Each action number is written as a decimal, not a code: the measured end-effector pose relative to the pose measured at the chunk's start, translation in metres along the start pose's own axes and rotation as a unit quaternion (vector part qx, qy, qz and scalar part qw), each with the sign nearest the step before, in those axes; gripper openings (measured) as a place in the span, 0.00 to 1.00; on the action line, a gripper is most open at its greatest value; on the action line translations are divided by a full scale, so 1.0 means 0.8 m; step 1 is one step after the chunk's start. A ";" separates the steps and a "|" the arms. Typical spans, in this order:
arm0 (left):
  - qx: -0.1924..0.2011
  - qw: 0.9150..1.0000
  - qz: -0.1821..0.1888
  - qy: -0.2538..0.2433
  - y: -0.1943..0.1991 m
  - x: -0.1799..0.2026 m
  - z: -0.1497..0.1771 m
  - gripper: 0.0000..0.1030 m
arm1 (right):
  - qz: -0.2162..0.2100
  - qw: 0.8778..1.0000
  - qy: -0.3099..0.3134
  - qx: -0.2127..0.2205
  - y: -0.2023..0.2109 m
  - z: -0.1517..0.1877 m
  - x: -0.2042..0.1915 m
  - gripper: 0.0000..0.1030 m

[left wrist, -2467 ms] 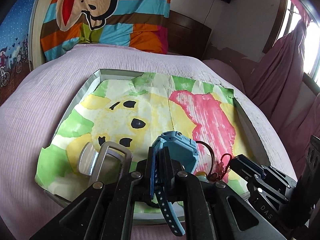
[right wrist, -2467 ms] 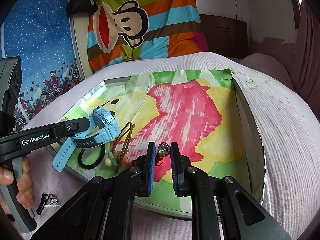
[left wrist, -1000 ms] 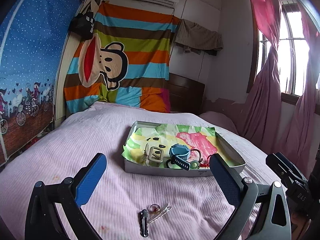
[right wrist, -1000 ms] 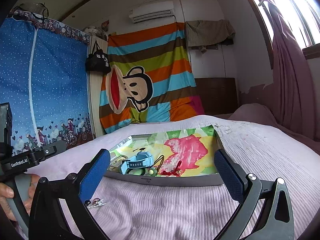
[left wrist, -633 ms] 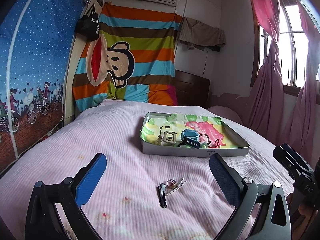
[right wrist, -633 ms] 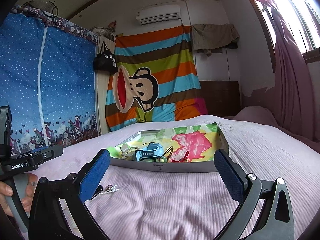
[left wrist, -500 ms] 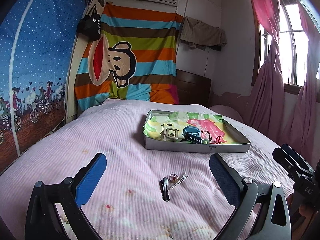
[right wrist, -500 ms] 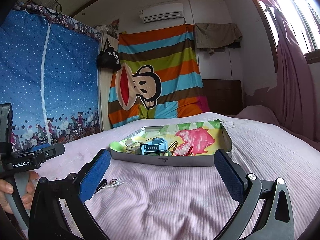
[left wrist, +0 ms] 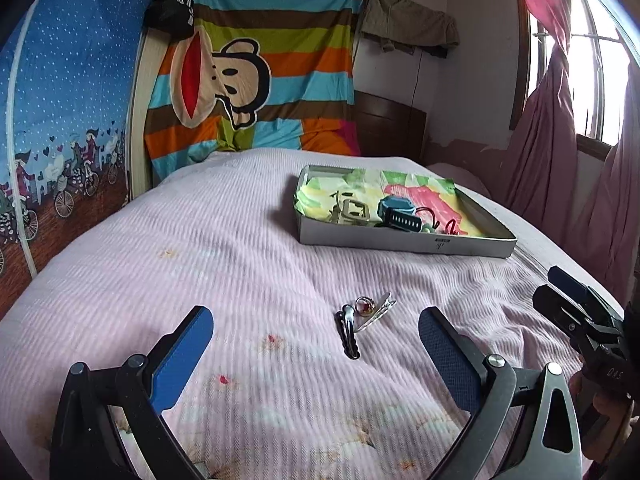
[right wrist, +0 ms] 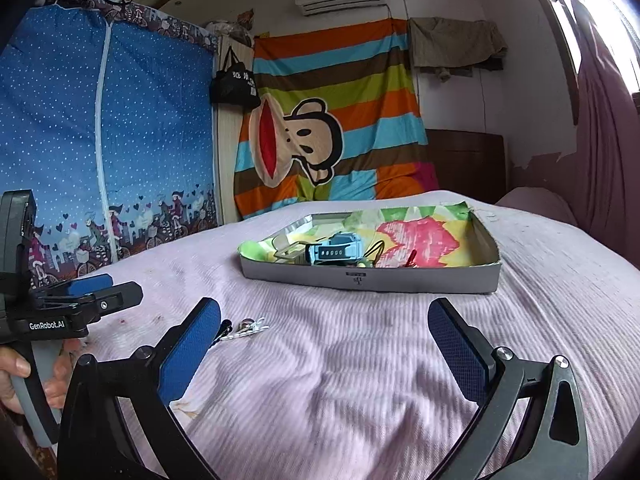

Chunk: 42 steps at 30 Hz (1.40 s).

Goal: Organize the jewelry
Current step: 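Move both tools back toward the keys lying on the bed, then grasp the black key with the left tool while the right tool grasps the silver key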

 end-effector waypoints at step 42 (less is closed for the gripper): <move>-0.194 0.968 0.149 0.061 -0.135 0.008 0.030 0.10 | -0.115 0.956 0.050 -0.265 -0.206 0.061 -0.073 0.23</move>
Point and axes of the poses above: each gripper's, at about its wrist camera, not at the fingertips, and y roughly against the way its jaws point, x to its right, z to its underside, the point moved 5 cm from there along -y, roughly the way its jaws point, and after that the axes turned 10 degrees about -y, right-handed, at the moved point
